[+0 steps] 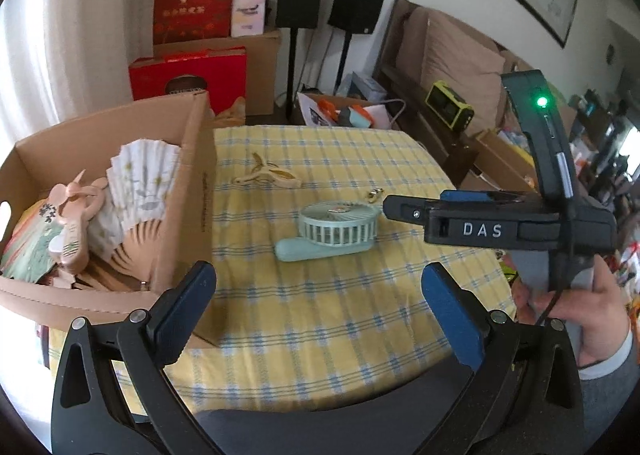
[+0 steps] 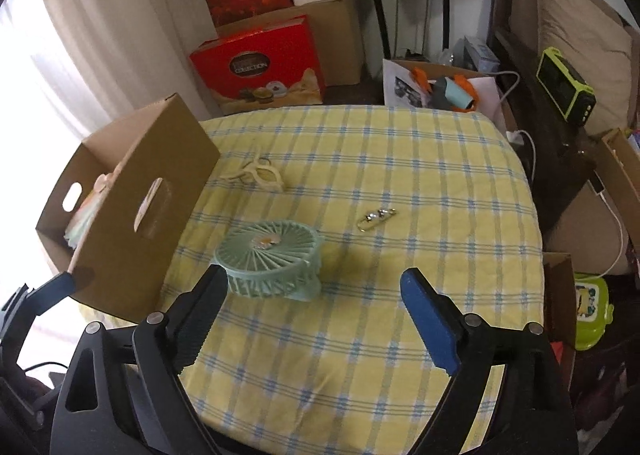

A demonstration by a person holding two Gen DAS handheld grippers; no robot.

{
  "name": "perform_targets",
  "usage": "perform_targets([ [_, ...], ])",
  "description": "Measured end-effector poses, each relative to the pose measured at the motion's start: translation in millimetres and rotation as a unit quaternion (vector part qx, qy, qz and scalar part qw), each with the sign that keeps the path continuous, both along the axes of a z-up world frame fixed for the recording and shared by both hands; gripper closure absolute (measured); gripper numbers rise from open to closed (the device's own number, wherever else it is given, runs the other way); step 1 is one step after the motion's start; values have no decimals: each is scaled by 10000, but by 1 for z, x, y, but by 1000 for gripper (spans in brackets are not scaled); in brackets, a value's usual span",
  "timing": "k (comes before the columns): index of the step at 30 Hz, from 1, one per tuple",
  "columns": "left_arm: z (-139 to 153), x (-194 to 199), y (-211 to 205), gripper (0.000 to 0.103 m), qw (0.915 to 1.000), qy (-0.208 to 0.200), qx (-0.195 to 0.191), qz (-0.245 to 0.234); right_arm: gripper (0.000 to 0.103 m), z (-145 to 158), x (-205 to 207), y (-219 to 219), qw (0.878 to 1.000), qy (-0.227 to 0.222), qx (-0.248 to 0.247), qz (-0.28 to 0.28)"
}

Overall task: Organize objects
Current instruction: 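Reach the right gripper to the mint daisy desk fan and grasp its rim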

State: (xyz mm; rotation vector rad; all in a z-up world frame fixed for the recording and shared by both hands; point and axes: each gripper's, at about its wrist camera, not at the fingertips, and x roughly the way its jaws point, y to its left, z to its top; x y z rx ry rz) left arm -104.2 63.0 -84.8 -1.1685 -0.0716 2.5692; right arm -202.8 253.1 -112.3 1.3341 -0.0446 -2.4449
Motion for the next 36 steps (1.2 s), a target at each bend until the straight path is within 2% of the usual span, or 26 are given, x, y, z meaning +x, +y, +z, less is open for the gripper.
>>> perform_targets([
  [5,-8,0,14,0,9999,-61,-49,-135,12,-4,2,2,10000,-10,-22,21],
  [11,-17,1,19,0,9997,-158,-45,-186,3,-15,-4,-7,9998,-35,-103,138],
  [29,-27,-6,18,0,9992,-350,110,-159,2,-55,-41,-51,9978,-300,-99,587],
  [31,-28,-7,18,0,9991,-376,115,-153,4,-58,-42,-54,9972,-309,-147,662],
  [33,-29,-8,17,0,9990,-403,129,-153,17,-62,-42,-55,9966,-338,-204,729],
  [36,-31,-10,15,0,9984,-493,238,-159,17,-62,-41,-51,9966,-348,-316,682],
])
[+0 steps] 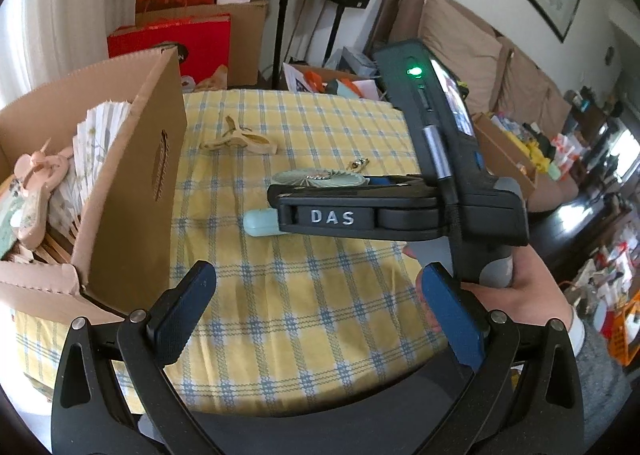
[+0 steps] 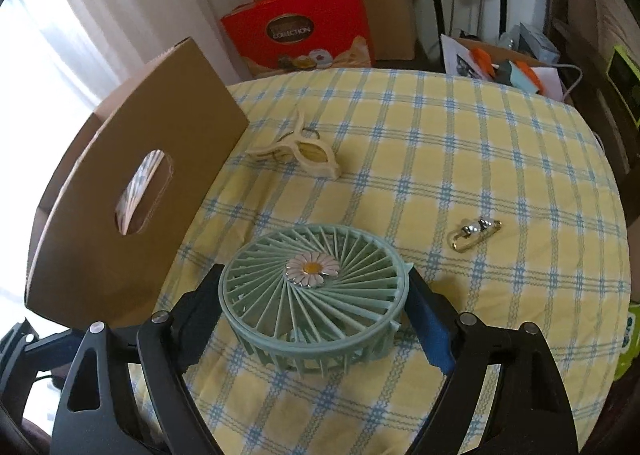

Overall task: Organize objects
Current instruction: 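Reach the right gripper to the mint daisy desk fan and grasp its rim, then lift the mint fan with the right gripper while the left gripper grasps its handle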

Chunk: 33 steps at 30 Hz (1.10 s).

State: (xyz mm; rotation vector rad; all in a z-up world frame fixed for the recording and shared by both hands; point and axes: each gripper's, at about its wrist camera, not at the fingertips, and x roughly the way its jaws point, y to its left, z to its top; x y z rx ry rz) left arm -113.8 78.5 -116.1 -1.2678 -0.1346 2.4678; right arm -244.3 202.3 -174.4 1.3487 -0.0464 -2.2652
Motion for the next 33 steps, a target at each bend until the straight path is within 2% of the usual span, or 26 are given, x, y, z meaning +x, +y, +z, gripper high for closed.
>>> perform_targets([
  [11,-11,-7,3,0,9974,-345,633,-46,17,23,16,57,9975,-155,-609,-322],
  [15,-15,-10,-3,0,9915,-504,1196,91,17,36,31,80,9959,-80,-814,-397],
  [19,-13,-12,-12,0,9838,-449,1696,356,17,50,48,105,9936,-11,-1013,-500],
  [24,-8,-17,-11,1,9796,-345,1906,529,17,64,63,126,9913,-27,-1145,-646],
  [27,-10,-22,-6,5,9773,-440,2019,471,17,71,68,130,9908,-3,-1187,-657],
  [32,-13,-24,1,29,9722,-666,2231,266,17,76,75,129,9916,6,-1140,-605],
  [33,-15,-25,1,31,9692,-759,2331,235,17,76,76,128,9915,-3,-1162,-580],
])
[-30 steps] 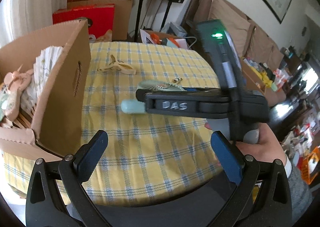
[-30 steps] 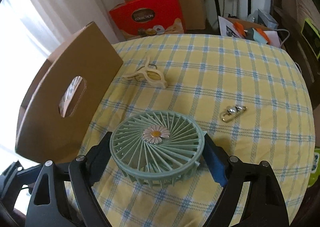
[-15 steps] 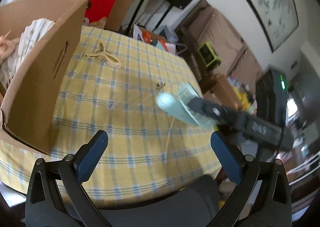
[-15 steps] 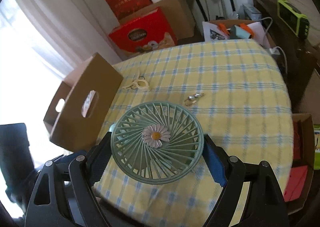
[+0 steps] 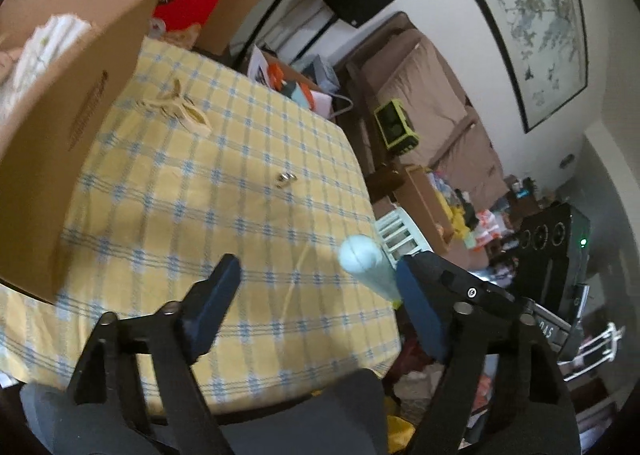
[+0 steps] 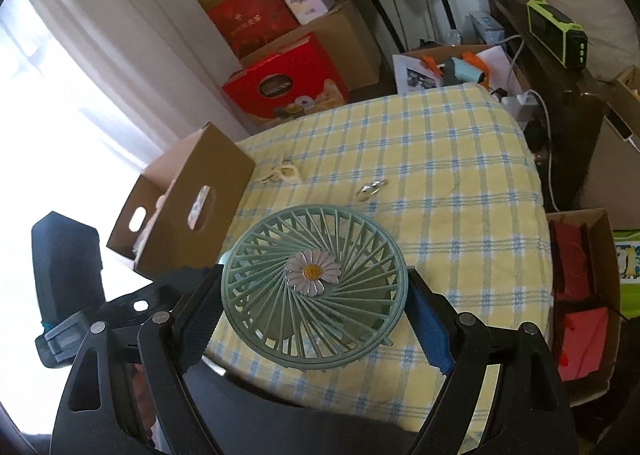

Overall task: Organize objects
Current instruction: 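Lift the mint fan with the right gripper while the left gripper grasps its handle, then carry the mint fan into the box with both grippers and open them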

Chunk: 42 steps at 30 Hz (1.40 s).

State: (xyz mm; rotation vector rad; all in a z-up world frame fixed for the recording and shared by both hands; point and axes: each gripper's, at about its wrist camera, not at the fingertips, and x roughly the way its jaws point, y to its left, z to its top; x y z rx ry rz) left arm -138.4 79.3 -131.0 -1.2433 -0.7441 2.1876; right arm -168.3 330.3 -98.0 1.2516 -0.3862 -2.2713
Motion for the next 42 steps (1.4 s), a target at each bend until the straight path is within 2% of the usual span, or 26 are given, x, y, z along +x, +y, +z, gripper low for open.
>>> perform_targets([
  [3,-4,0,-2,42,9996,-132,245,-27,17,1,3,-4,10000,-15,-54,56],
  [4,-4,0,-3,50,9994,-162,309,-29,17,1,4,-5,9999,-15,-64,79],
  [5,-5,-1,-5,53,9992,-178,369,-42,17,2,5,-7,9999,-18,-74,103],
  [6,-5,-1,-5,54,9991,-187,382,-38,17,2,6,-10,9999,-24,-67,127],
  [11,0,2,-10,78,9987,-156,487,-84,17,0,8,-19,9998,-57,11,207],
  [12,2,3,-10,79,9987,-141,484,-88,17,0,8,-21,9997,-62,17,220],
  [18,15,6,-29,80,9981,-47,622,6,17,11,8,-34,9994,27,9,337],
  [25,40,11,-74,80,9970,175,694,286,17,38,4,-75,9975,251,24,658],
  [33,53,14,-149,79,9951,334,684,635,17,59,-2,-154,9927,391,81,1134],
  [42,43,12,-232,80,9917,278,673,1061,17,53,-11,-249,9858,293,82,1652],
])
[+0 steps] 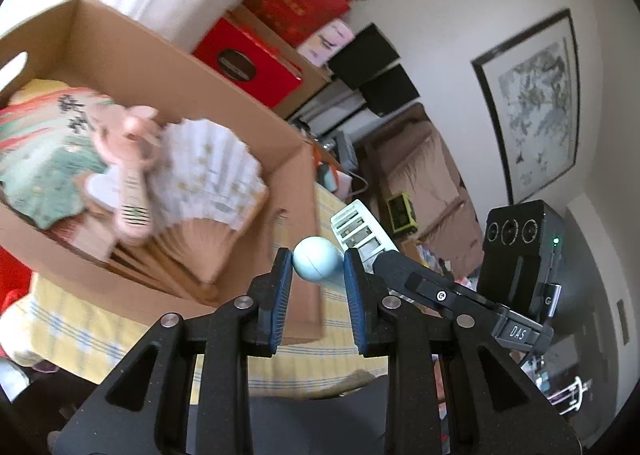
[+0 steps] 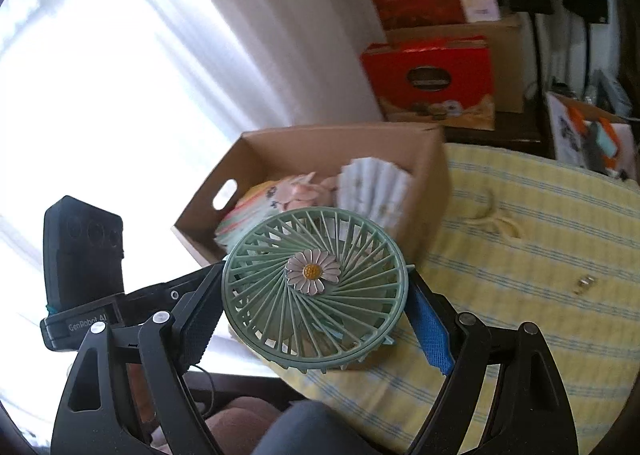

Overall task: Organize objects
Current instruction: 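Carry the mint fan into the box with both grippers and open them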

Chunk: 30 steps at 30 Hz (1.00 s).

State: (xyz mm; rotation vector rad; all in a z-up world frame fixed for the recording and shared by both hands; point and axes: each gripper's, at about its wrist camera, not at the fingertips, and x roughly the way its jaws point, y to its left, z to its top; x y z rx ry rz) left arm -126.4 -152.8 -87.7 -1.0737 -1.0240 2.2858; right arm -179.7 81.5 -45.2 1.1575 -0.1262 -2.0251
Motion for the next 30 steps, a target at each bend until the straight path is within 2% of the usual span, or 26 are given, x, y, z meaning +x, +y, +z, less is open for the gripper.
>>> perform_targets([
  [7,-29,-1,-37,78,9993,-319,56,212,17,-23,-5,-50,9993,-88,285,211],
  [9,-36,-1,-44,74,9989,-378,65,267,17,-32,-7,-58,9990,-152,356,215],
  [14,-37,2,-62,49,9978,-297,138,581,17,-47,-12,-70,9978,-189,600,209],
  [16,-34,4,-69,44,9972,-230,121,695,17,-50,-11,-74,9970,-131,728,227],
  [21,-32,5,-74,44,9969,-174,85,759,17,-56,-7,-91,9913,154,1278,286],
  [26,-34,6,-75,42,9968,-185,128,768,17,-66,-3,-109,9762,417,2098,345],
  [30,-36,5,-75,41,9968,-212,152,762,15,-72,-1,-116,9677,420,2446,452],
])
